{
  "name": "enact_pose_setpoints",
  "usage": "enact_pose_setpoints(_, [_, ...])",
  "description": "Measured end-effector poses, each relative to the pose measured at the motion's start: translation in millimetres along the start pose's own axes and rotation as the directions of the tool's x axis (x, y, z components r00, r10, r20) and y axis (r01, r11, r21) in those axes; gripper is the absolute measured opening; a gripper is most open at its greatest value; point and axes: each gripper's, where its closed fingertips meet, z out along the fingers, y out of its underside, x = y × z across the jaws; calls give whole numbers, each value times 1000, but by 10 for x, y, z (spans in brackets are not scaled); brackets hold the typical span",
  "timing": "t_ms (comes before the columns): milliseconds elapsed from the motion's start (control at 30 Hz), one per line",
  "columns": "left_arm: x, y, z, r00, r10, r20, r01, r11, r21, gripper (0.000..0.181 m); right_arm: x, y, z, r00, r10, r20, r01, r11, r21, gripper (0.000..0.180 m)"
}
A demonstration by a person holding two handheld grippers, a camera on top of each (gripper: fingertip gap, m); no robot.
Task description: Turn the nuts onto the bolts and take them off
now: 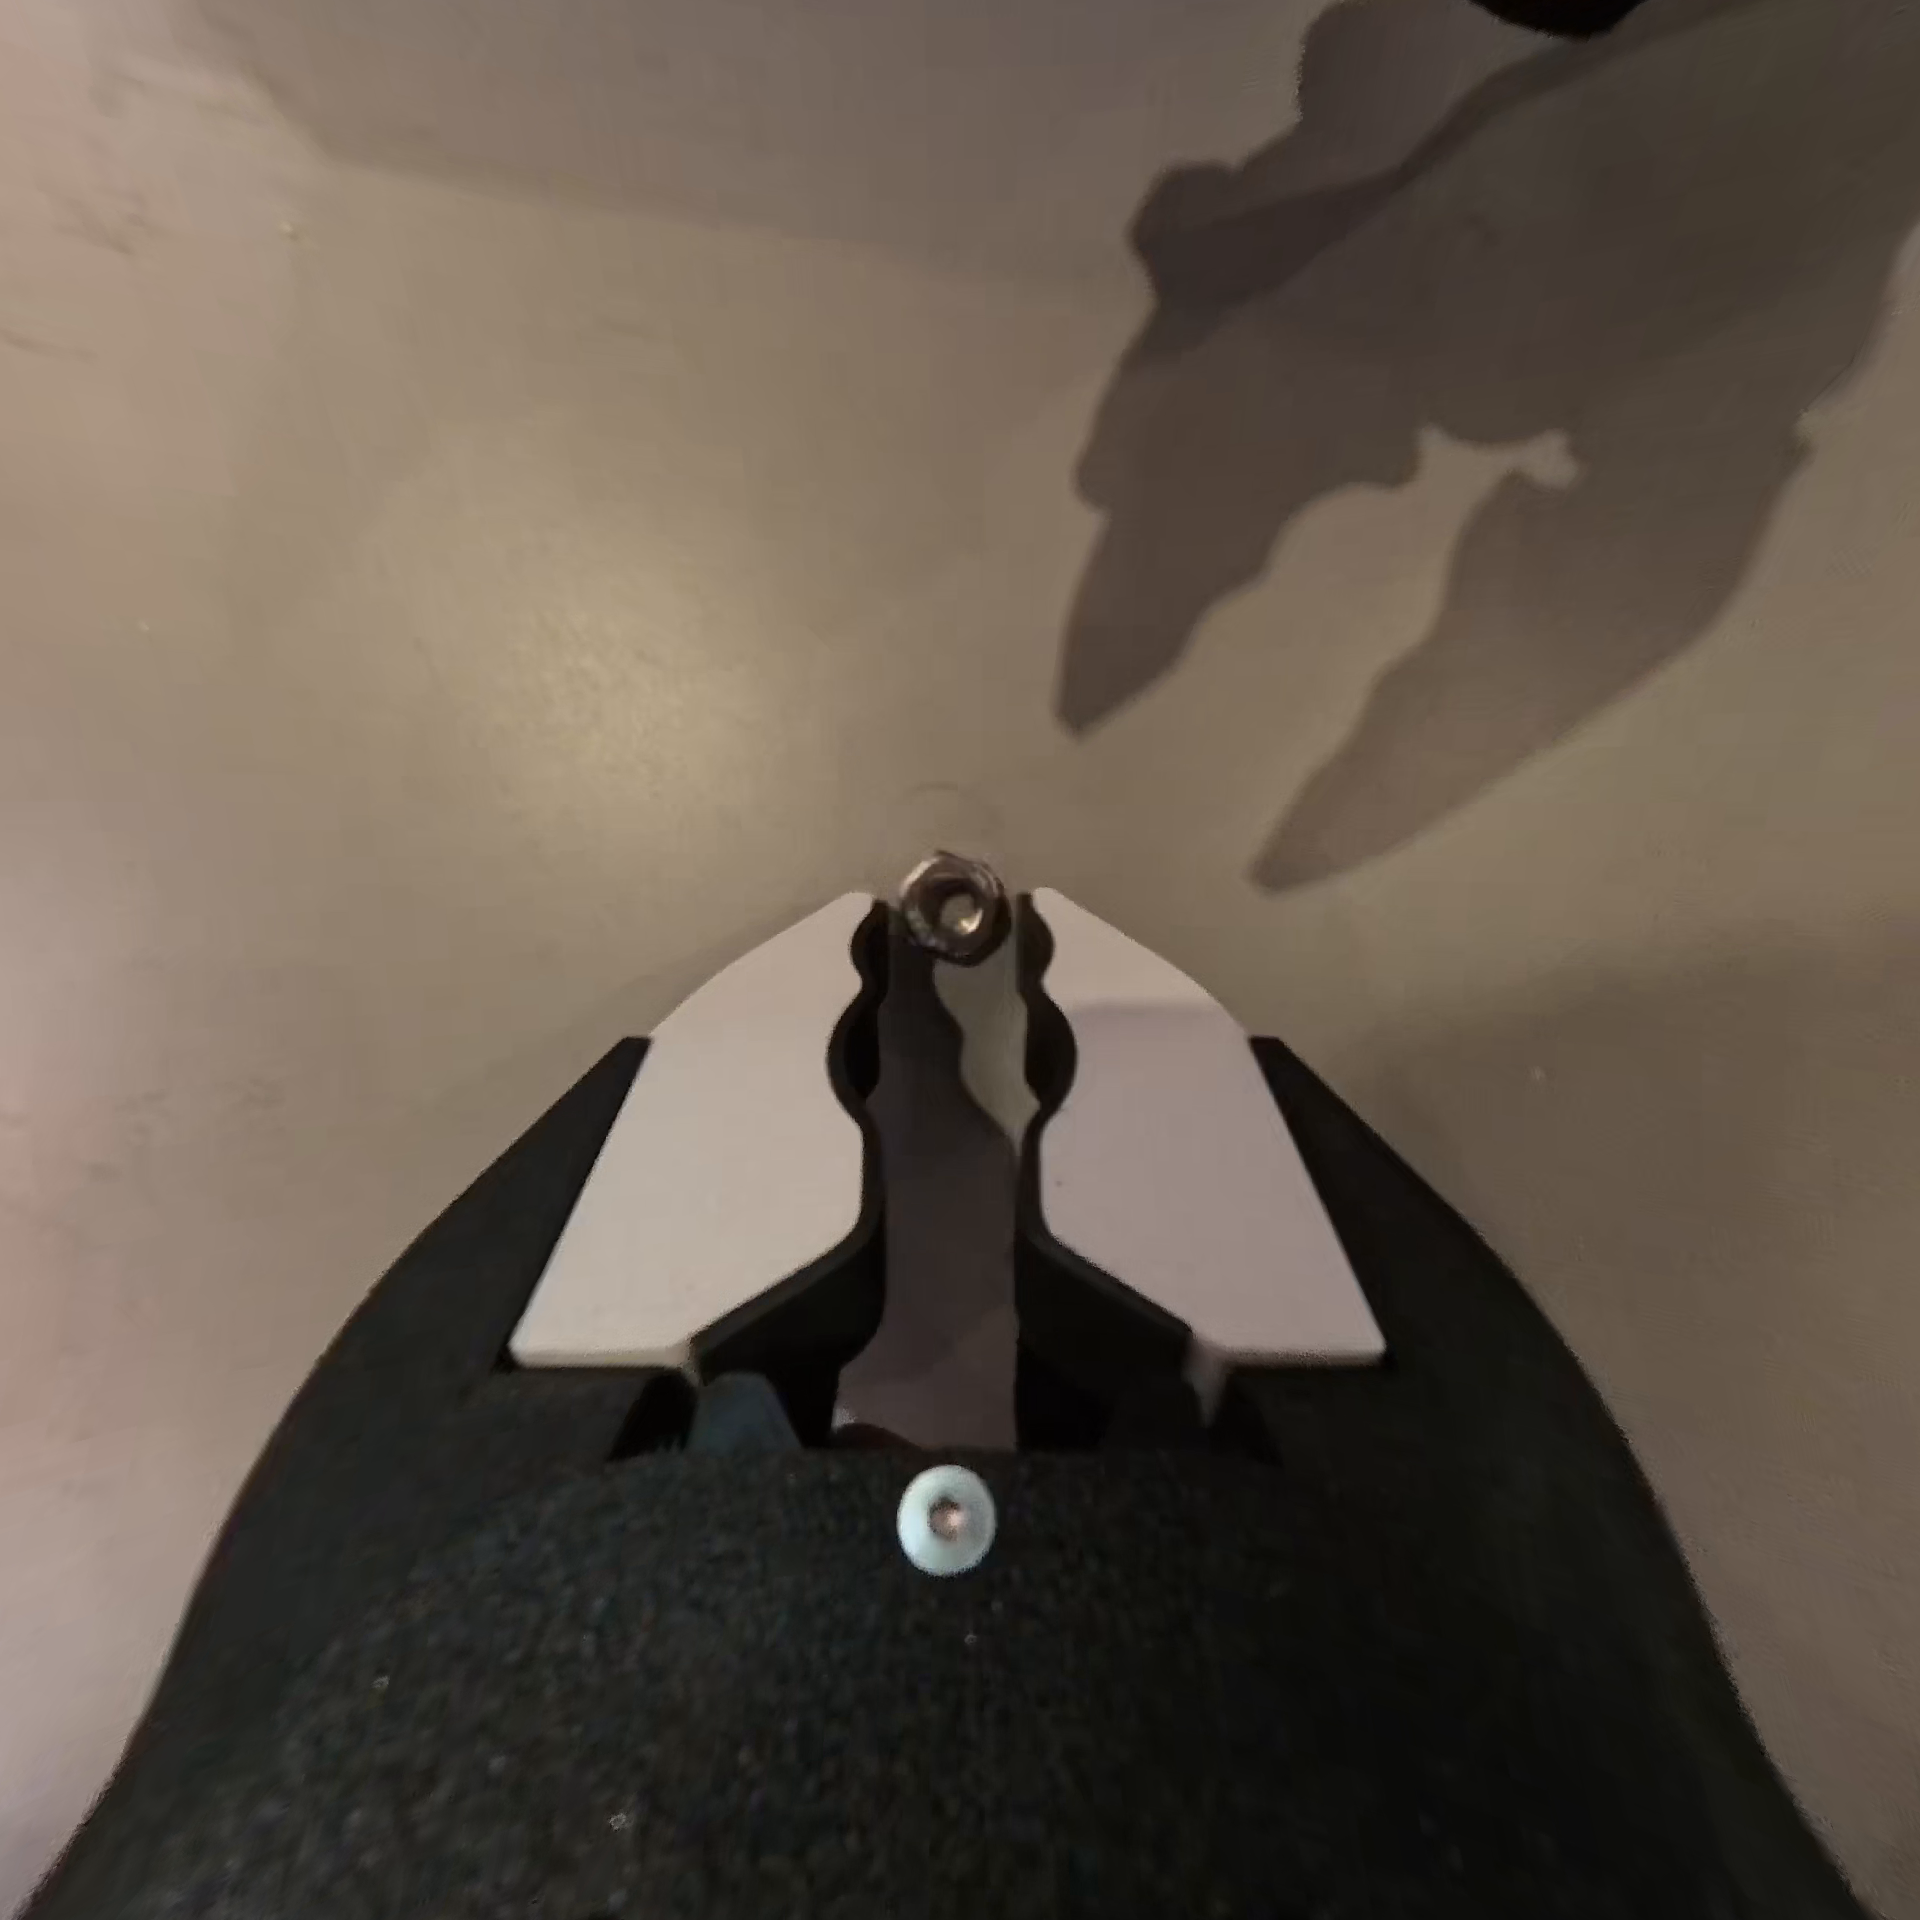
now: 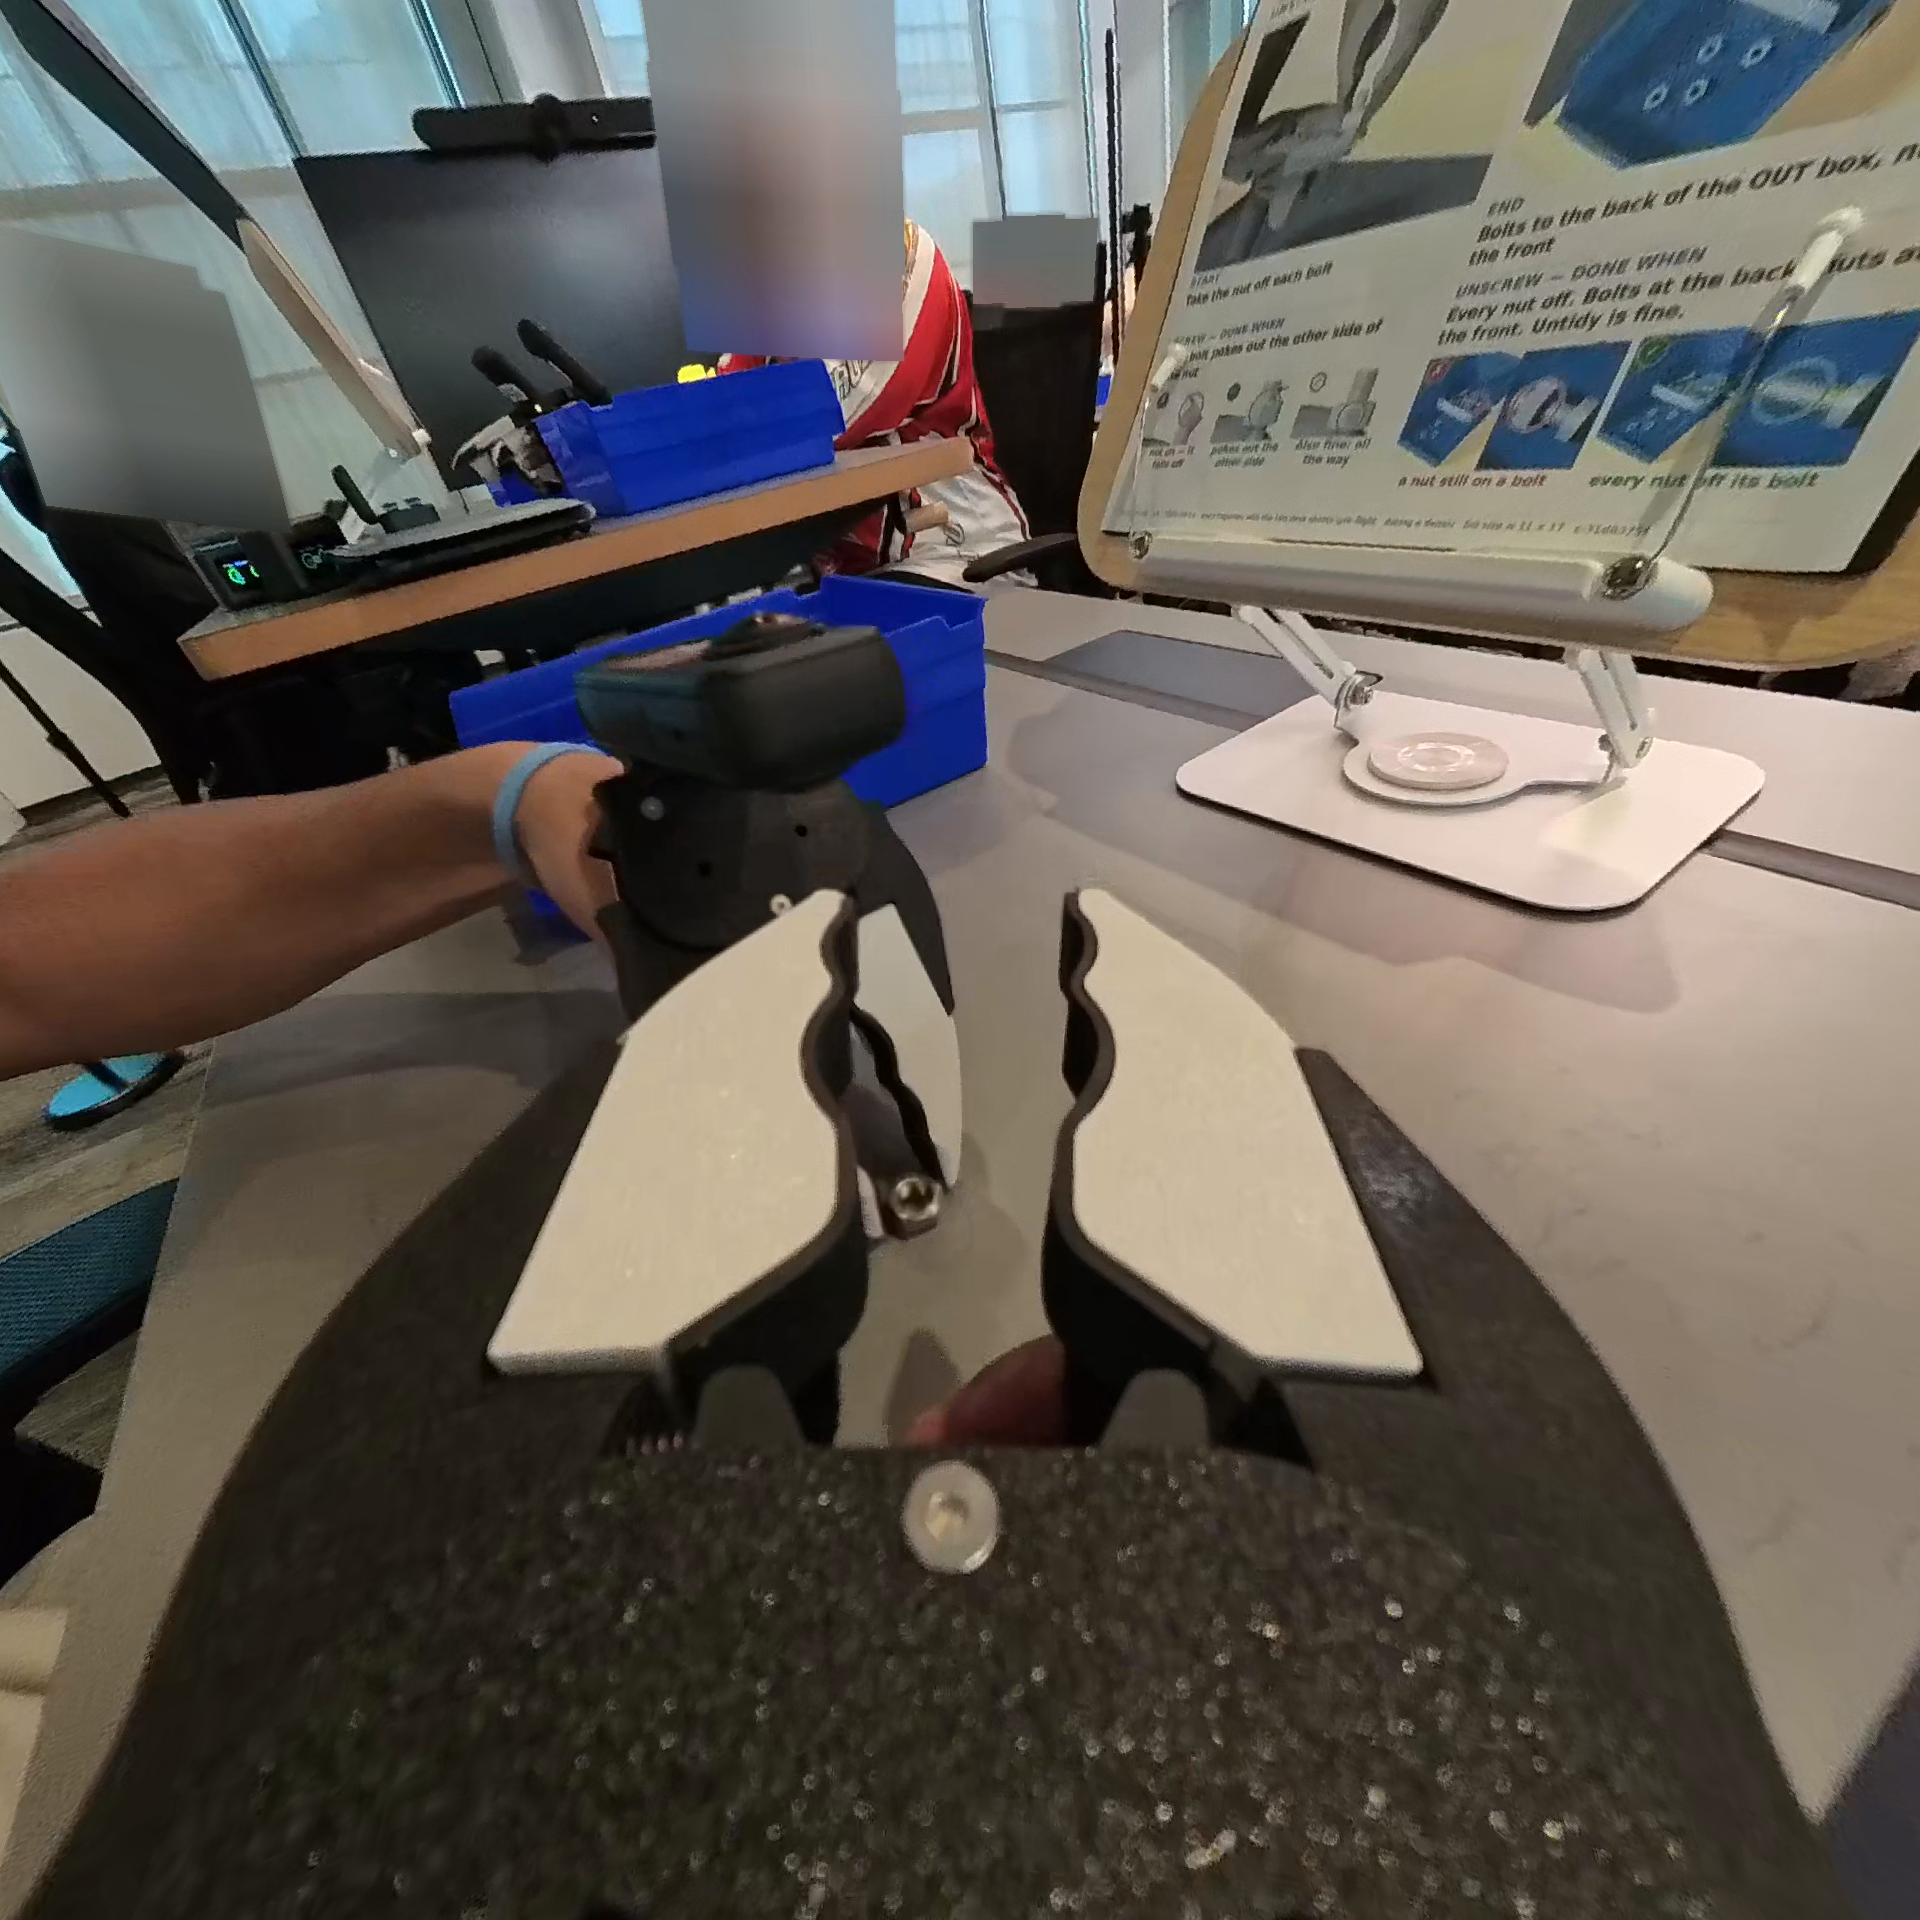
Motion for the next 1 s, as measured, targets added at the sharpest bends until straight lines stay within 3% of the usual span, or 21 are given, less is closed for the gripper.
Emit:
enact_pose_setpoints(133, [17,32,-158,999,-25,40,21,996,89,33,-12,111,32,1000,4,12,-4,998,-66,39])
enact_pose_setpoints(267, [-158,10,-631,957,-199,211,102,913,394,34,-145,378,117,993,-79,85,97,967,-237,41])
enact_pose_setpoints(367, [-417,144,-1181,804,-446,393,79,736,673,32,-189,611,158,952,-267,152,307,857,-415,43])
enact_pose_setpoints(433, [-517,341,-1426,676,-596,434,67,636,768,31,-198,717,185,900,-380,214,435,747,-504,40])
enact_pose_setpoints(533, [-506,416,-1446,628,-658,416,81,587,806,32,-229,881,246,848,-397,349,528,590,-611,39])
enact_pose_setpoints(633, [-475,343,-1358,642,-599,479,37,648,761,33,-229,1042,274,796,-358,489,605,431,-669,38])
enact_pose_setpoints(767, [-422,307,-1395,635,-551,541,-31,682,731,33,-201,1115,362,696,-350,627,717,287,-636,39])
enact_pose_setpoints(1000, [-391,322,-1511,685,-604,406,53,598,800,33,-152,1312,347,523,-272,808,848,64,-527,34])
